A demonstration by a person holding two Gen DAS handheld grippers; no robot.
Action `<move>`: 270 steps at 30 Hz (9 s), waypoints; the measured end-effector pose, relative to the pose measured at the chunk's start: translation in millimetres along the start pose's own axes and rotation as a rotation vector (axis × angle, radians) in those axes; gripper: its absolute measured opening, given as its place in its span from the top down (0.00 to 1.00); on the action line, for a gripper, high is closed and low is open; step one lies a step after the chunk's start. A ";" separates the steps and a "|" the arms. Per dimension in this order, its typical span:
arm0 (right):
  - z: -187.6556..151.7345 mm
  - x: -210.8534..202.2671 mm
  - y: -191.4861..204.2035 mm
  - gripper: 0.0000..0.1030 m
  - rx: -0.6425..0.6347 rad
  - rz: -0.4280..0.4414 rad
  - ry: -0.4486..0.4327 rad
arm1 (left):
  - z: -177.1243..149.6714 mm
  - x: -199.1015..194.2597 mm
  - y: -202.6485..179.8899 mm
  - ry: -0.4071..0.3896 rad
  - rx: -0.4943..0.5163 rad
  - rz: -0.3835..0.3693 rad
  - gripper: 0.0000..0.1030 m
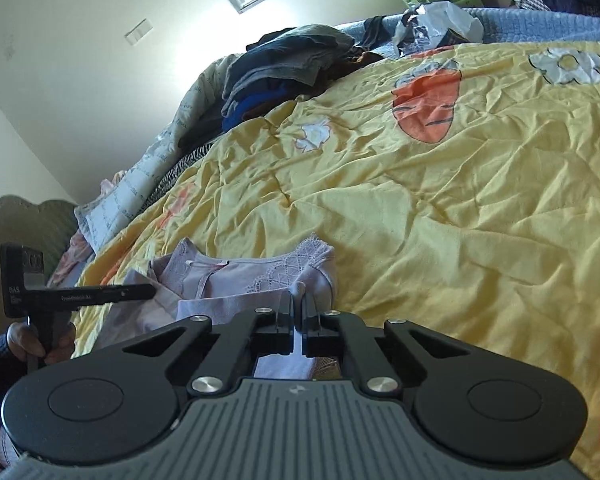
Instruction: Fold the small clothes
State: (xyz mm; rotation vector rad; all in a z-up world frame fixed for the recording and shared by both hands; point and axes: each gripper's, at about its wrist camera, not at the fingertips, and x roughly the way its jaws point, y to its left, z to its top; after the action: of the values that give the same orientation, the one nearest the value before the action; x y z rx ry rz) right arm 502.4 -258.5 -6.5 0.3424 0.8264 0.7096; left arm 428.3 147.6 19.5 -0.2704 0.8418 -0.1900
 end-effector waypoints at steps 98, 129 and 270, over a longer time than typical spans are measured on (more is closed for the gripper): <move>-112.9 -73.9 11.2 0.23 0.489 0.139 0.114 | -96.0 -78.3 -37.1 0.101 -0.037 0.099 0.21; -92.7 -61.0 5.5 0.23 0.568 0.144 0.246 | -92.6 -62.7 35.1 0.251 -0.484 -0.360 0.49; -289.4 -196.1 77.9 0.31 0.337 -0.021 -0.309 | -222.7 -188.7 -81.0 -0.329 -0.696 0.087 0.11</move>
State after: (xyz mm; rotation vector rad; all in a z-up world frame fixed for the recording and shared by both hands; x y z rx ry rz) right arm 154.5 -335.1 -42.7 0.7266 0.6515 0.4798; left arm 132.2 86.2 36.8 -0.8897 0.5647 0.2352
